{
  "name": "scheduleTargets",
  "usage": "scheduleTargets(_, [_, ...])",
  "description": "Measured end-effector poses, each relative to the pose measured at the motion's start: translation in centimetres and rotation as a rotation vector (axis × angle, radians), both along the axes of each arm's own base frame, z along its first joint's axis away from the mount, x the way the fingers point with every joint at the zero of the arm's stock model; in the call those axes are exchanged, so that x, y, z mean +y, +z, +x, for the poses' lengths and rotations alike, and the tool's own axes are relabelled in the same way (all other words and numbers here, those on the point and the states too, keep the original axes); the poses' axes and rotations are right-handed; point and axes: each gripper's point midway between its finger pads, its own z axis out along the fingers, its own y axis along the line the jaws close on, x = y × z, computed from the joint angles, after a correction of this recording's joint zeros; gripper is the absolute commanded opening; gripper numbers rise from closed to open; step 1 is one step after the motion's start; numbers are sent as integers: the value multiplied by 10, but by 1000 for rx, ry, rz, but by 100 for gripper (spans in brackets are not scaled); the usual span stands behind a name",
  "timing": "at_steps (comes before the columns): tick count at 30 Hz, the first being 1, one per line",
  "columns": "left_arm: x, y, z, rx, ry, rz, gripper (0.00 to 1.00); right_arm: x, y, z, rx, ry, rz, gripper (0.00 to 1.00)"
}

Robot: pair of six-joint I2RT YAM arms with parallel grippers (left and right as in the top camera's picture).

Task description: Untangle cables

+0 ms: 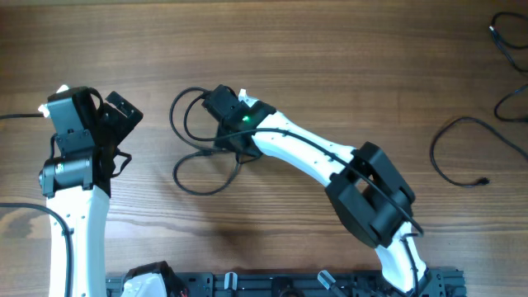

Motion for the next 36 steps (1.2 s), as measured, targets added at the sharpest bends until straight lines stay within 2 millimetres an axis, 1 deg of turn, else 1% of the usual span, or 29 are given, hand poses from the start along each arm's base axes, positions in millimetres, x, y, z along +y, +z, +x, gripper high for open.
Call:
scheduleTargets(8, [-1,-3,-3,17,0,-4,100,-3,-23,1,13,-16,-36,54])
scheduleTargets(12, [-1,-4,-4,24,0,-6,100,-4,-25,1,15,-24,-39,47])
scheduleTargets(14, [-1,-4,-4,24,0,-7,100,-4,-26,1,17,-27,-40,38])
scheduleTargets(16, [-2,-4,-4,24,-5,-11,100,-5,-27,1,20,-30,-47,24])
scheduleTargets(17, [-3,-4,-4,23,-6,-13,100,-6,-28,0,24,-35,-50,19])
scheduleTargets(21, [-5,-5,-5,27,-13,-21,100,-13,-31,-5,46,-30,-84,5])
scheduleTargets(23, [-5,-6,-5,30,-15,-24,100,-18,-33,-9,60,-22,-108,4])
scheduleTargets(27, [-6,-8,-8,43,-15,-28,100,-25,-33,-14,71,52,-153,4])
scheduleTargets(30, [-6,-9,-9,49,-15,-29,100,-30,-33,-14,89,133,-155,4])
scheduleTargets(32, [-6,-9,-9,49,-15,-29,100,-37,-32,-10,114,204,-139,4])
scheduleTargets(35, [-6,-9,-9,50,-15,-30,100,-66,-31,3,158,261,-138,4])
scheduleTargets(36, [-6,-9,-9,50,-16,-30,100,-77,-30,11,164,272,-123,4])
